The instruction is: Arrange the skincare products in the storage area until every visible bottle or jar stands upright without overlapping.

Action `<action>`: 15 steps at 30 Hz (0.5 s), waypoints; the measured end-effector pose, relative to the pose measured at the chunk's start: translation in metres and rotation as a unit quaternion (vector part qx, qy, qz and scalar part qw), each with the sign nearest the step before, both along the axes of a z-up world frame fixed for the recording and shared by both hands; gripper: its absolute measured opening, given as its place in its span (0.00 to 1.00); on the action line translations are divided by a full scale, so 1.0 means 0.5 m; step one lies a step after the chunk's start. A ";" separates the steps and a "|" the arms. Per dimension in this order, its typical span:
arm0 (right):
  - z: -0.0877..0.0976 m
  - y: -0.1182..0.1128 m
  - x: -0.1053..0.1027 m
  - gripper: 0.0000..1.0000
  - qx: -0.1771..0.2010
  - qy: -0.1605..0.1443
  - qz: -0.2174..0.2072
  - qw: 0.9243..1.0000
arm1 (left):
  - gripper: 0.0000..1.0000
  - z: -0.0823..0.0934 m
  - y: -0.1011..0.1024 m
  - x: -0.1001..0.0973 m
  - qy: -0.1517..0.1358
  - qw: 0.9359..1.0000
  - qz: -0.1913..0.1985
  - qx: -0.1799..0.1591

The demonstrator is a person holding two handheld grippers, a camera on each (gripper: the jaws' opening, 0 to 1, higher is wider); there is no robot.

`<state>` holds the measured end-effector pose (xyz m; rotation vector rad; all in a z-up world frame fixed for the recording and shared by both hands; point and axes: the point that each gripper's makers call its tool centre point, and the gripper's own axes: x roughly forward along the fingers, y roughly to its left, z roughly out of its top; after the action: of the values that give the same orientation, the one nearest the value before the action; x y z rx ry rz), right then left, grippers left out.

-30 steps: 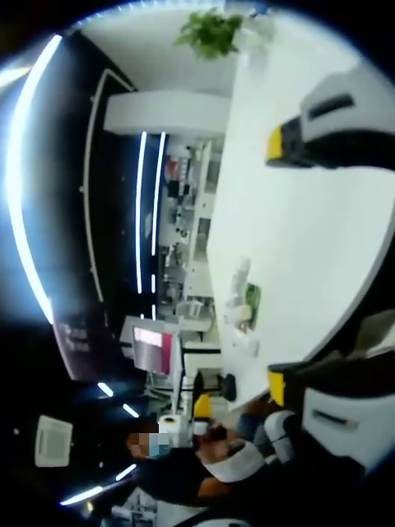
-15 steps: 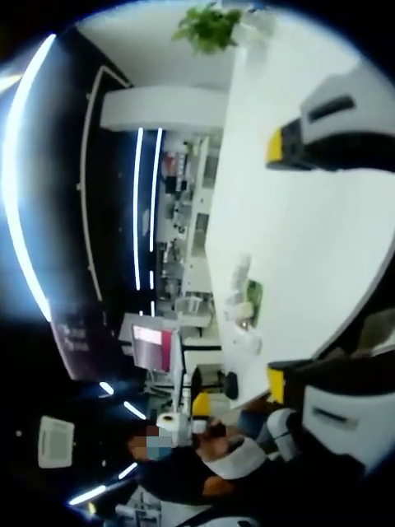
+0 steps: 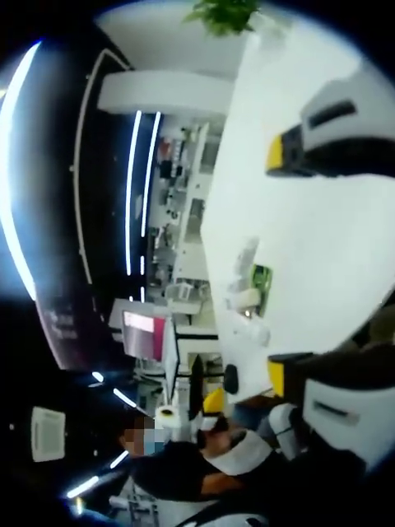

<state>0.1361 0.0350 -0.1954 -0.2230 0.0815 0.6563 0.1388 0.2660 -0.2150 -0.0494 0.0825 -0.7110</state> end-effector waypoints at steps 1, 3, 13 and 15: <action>0.001 0.008 0.002 0.87 -0.001 0.000 0.001 1.000 | 1.00 0.003 0.002 0.001 -0.001 1.000 -0.001 -0.009; 0.002 0.020 0.010 0.86 -0.002 0.001 0.003 1.000 | 1.00 0.003 0.008 0.002 0.003 1.000 -0.004 -0.016; 0.004 0.071 0.057 0.84 -0.012 0.017 0.016 1.000 | 1.00 0.026 0.059 0.033 -0.001 0.998 0.027 -0.060; 0.009 0.077 0.067 0.84 -0.019 0.019 0.018 0.999 | 1.00 0.028 0.055 0.037 -0.001 0.998 0.023 -0.059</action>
<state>0.1696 0.0735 -0.1909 -0.2491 0.1262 0.6961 0.1576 0.2937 -0.2010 -0.1624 0.0379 -0.6690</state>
